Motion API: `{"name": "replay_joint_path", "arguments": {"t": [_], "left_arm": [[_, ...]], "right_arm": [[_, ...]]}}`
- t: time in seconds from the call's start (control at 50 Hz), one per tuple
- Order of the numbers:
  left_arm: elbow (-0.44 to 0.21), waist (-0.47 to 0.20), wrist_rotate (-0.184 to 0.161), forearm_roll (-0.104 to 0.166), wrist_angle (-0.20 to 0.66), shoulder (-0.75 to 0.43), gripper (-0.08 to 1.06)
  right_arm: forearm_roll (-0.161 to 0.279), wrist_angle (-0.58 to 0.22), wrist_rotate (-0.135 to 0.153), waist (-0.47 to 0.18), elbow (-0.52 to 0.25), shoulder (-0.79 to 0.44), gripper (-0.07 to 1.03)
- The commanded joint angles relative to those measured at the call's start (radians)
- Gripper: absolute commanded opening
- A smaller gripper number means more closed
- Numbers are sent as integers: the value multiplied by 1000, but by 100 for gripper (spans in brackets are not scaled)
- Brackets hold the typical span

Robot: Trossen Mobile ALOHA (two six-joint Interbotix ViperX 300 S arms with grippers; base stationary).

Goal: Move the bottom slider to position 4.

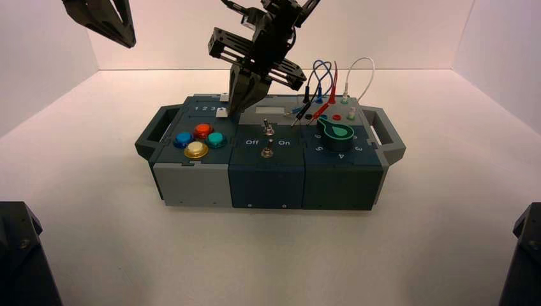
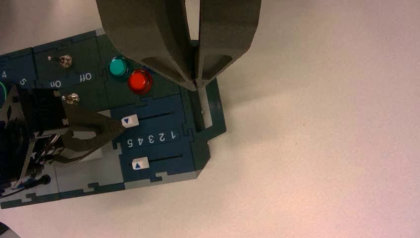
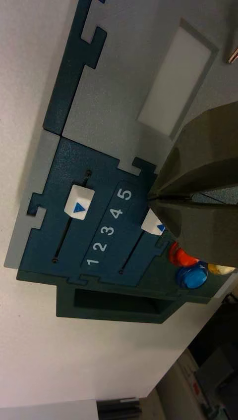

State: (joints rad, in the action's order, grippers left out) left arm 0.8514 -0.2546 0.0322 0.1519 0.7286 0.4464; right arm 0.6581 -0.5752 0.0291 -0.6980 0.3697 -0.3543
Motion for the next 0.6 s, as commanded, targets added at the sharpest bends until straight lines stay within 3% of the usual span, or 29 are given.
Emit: {"name": "replay_joint_path", "arguments": {"t": [0.02, 0.6], "left_arm": [[-17, -3, 3, 0, -3, 9, -3], [-17, -3, 3, 0, 0, 9, -3]], "right_arm": [[5, 0, 0, -9, -17, 11, -2], [6, -2, 2, -15, -21, -3, -2]]}}
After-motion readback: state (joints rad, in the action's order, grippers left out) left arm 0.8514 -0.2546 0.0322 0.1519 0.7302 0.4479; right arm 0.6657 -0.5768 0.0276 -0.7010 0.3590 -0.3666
